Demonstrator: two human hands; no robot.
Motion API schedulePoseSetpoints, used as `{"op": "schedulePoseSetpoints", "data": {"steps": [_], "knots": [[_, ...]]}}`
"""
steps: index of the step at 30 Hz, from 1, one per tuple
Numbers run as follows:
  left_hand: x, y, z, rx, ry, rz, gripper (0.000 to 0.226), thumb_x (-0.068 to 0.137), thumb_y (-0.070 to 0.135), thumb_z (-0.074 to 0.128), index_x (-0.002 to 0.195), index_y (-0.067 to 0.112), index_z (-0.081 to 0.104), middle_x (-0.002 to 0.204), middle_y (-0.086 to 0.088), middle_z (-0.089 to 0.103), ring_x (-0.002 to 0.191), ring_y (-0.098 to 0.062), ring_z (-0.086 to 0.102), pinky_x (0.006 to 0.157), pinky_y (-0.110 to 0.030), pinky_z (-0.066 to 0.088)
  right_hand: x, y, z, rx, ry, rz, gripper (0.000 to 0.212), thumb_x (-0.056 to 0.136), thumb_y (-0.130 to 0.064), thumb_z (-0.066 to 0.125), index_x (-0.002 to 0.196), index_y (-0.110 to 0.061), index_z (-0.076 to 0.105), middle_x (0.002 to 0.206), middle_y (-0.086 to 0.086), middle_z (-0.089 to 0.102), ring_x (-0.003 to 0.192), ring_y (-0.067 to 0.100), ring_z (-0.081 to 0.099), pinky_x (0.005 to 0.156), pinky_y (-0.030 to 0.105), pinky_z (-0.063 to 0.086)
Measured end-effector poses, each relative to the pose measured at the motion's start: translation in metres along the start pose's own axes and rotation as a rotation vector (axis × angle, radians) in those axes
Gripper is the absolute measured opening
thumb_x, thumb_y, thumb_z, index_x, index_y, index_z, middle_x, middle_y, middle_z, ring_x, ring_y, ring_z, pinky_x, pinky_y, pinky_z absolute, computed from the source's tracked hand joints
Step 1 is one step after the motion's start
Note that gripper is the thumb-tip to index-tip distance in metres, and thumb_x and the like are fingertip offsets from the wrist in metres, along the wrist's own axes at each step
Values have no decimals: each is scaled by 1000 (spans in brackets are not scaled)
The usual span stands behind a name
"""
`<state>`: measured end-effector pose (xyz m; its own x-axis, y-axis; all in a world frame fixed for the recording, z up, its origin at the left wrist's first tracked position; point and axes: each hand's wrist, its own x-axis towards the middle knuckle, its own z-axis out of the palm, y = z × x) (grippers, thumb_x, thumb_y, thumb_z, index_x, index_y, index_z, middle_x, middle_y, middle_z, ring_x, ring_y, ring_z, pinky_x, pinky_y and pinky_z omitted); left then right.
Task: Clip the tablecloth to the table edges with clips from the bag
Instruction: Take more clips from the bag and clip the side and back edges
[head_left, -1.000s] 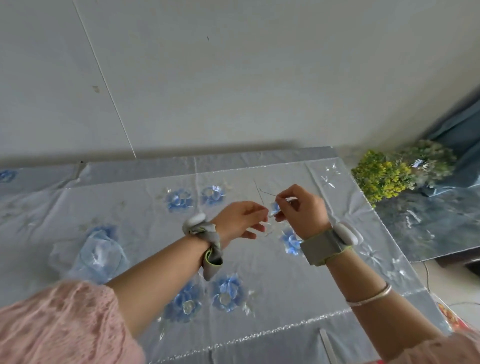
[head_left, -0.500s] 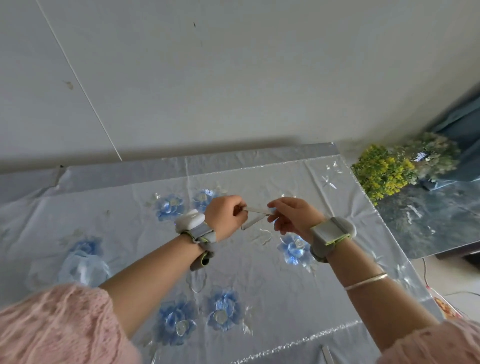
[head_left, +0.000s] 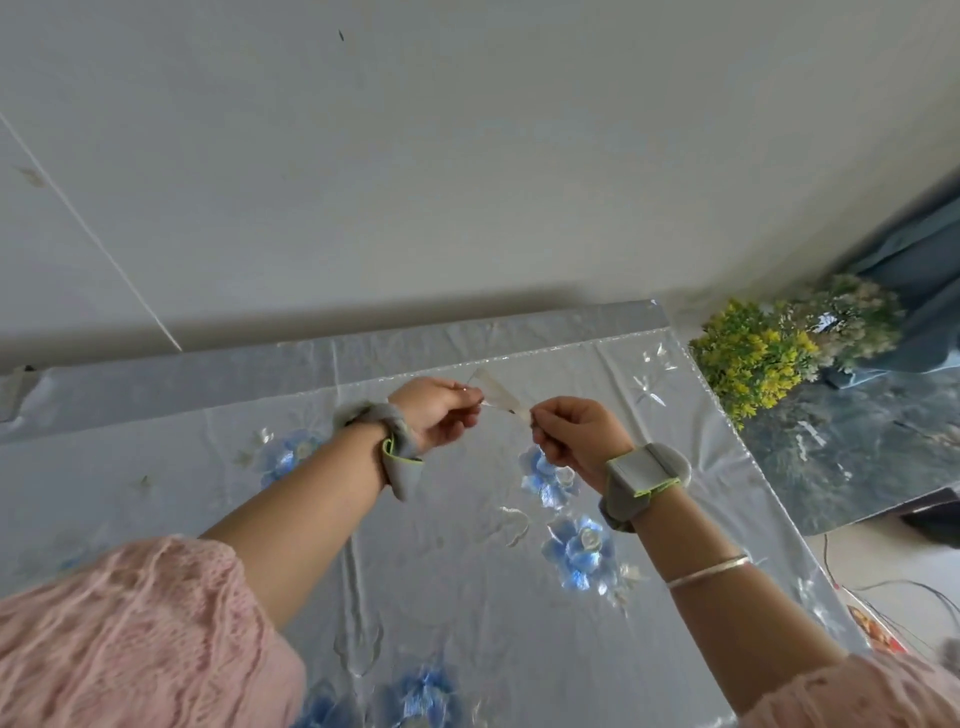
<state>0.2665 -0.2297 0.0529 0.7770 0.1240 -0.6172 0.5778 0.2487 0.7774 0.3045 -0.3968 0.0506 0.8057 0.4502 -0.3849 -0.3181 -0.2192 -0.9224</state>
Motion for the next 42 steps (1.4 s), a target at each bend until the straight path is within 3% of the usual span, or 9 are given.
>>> {"op": "schedulePoseSetpoints", "data": {"steps": [5, 12, 16, 22, 25, 30, 33, 37, 42], "knots": [[72, 22, 7, 53, 112, 62, 29, 88, 1, 51, 63, 15, 51, 27, 10, 55, 27, 4, 52, 31, -4, 38, 74, 7, -24, -49, -57, 89, 26, 85, -2, 55, 60, -10, 60, 29, -7, 49, 28, 2, 39, 32, 12, 33], [167, 39, 14, 203, 270, 183, 31, 85, 2, 55, 60, 21, 52, 61, 2, 57, 31, 8, 54, 31, -5, 39, 176, 12, -37, -165, 32, 51, 34, 85, -14, 58, 52, -14, 48, 41, -1, 47, 25, 5, 37, 29, 10, 25], [219, 59, 10, 355, 336, 238, 31, 79, -3, 56, 56, 18, 53, 54, 3, 59, 29, 7, 52, 32, -6, 41, 226, 16, -42, -180, 56, 66, 38, 86, -17, 55, 50, -15, 46, 48, 3, 48, 20, 2, 38, 27, 7, 25], [271, 66, 6, 769, 430, 343, 27, 79, 11, 59, 55, 20, 49, 48, 3, 53, 49, -8, 56, 51, -8, 43, 256, 28, -45, -269, 162, 102, 43, 84, -25, 55, 44, -19, 39, 16, -5, 36, 16, 3, 32, 24, 8, 23], [284, 64, 7, 883, 414, 375, 13, 78, 18, 64, 73, 7, 61, 71, -15, 63, 71, -24, 65, 74, -30, 53, 259, 30, -46, -315, 182, 92, 42, 85, -23, 53, 46, -18, 38, 21, -4, 38, 15, 4, 32, 22, 10, 23], [296, 59, 0, 1225, 302, 281, 36, 82, 16, 57, 50, 11, 42, 68, -16, 48, 71, -27, 44, 59, -26, 30, 262, 30, -36, -536, 176, 52, 41, 83, -19, 52, 45, -16, 39, 25, 1, 41, 38, 12, 41, 45, 24, 35], [300, 63, 4, 1283, 148, 198, 21, 87, 14, 51, 84, -1, 65, 94, -25, 64, 89, -34, 58, 66, -24, 32, 260, 29, -34, -572, 176, 51, 39, 82, -14, 49, 46, -15, 36, 43, 4, 39, 48, 24, 44, 57, 30, 42], [310, 68, 9, 1306, 58, 98, 33, 86, 0, 46, 116, -5, 58, 126, -23, 58, 116, -33, 54, 75, -30, 45, 254, 27, -29, -696, 172, -12, 43, 84, -15, 45, 44, -15, 31, 49, 2, 39, 71, 36, 62, 62, 29, 47], [304, 64, 8, 1251, -2, 78, 32, 92, 3, 36, 113, -6, 58, 127, -21, 58, 116, -32, 52, 87, -28, 37, 253, 30, -29, -831, 171, -93, 43, 82, -14, 46, 42, -14, 28, 46, 1, 34, 44, 15, 35, 42, 20, 24]]}}
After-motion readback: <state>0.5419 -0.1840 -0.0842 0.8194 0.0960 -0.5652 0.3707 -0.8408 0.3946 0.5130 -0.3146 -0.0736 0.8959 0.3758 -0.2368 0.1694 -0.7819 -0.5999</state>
